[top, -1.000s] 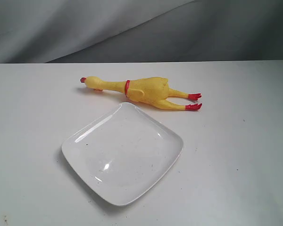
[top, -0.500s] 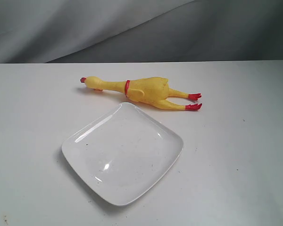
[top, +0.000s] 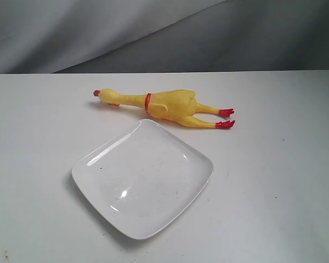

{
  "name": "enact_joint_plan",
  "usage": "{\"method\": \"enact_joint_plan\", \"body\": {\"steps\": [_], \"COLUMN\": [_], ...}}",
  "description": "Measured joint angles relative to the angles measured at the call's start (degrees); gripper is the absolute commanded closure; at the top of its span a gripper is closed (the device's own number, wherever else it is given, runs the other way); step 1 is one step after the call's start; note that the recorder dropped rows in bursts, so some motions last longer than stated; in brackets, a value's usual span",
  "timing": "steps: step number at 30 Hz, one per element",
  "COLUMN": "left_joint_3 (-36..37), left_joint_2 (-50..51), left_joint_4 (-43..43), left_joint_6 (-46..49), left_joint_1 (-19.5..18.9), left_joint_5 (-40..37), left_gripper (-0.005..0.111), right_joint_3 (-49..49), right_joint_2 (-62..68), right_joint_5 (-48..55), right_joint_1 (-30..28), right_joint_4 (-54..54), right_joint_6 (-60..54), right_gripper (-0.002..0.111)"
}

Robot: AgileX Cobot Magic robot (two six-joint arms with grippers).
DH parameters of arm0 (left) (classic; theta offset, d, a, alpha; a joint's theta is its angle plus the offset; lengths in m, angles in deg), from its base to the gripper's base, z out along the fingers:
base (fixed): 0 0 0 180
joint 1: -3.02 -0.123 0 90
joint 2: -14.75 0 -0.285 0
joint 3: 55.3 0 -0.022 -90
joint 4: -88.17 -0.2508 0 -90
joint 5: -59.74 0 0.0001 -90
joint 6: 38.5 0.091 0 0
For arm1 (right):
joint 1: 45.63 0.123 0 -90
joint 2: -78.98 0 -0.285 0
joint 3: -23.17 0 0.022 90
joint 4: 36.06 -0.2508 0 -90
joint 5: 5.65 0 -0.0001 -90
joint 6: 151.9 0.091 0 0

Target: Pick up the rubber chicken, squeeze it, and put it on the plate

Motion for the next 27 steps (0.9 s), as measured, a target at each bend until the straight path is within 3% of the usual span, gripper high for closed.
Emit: {"method": "enact_joint_plan", "body": {"steps": [14,16,18,21,25,27], "left_joint_3": [0.0,0.0,0.0,0.0,0.0,0.0], "left_joint_2": [0.0,0.0,0.0,0.0,0.0,0.0], "left_joint_4": [0.0,0.0,0.0,0.0,0.0,0.0], "left_joint_6": [0.0,0.0,0.0,0.0,0.0,0.0], "left_joint_1": [0.0,0.0,0.0,0.0,0.0,0.0], "left_joint_5": [0.0,0.0,0.0,0.0,0.0,0.0], "left_gripper": [0.107,0.107,0.107,0.107,0.107,0.107], "right_joint_3": [0.0,0.0,0.0,-6.7,-25.2,-33.2], "right_joint_2": [-0.2,-0.2,-0.2,1.5,15.4,23.8], "right_joint_5": [-47.9,-54.1,-58.7,-46.2,-21.8,-15.1], "right_joint_1": [0.0,0.0,0.0,0.0,0.0,0.0], "right_joint_4": [0.0,0.0,-0.1,-0.2,4.6,7.5], "right_joint_6": [0.0,3.6,15.8,23.8,20.9,19.9], "right_gripper": [0.108,0.108,0.108,0.108,0.108,0.108]}}
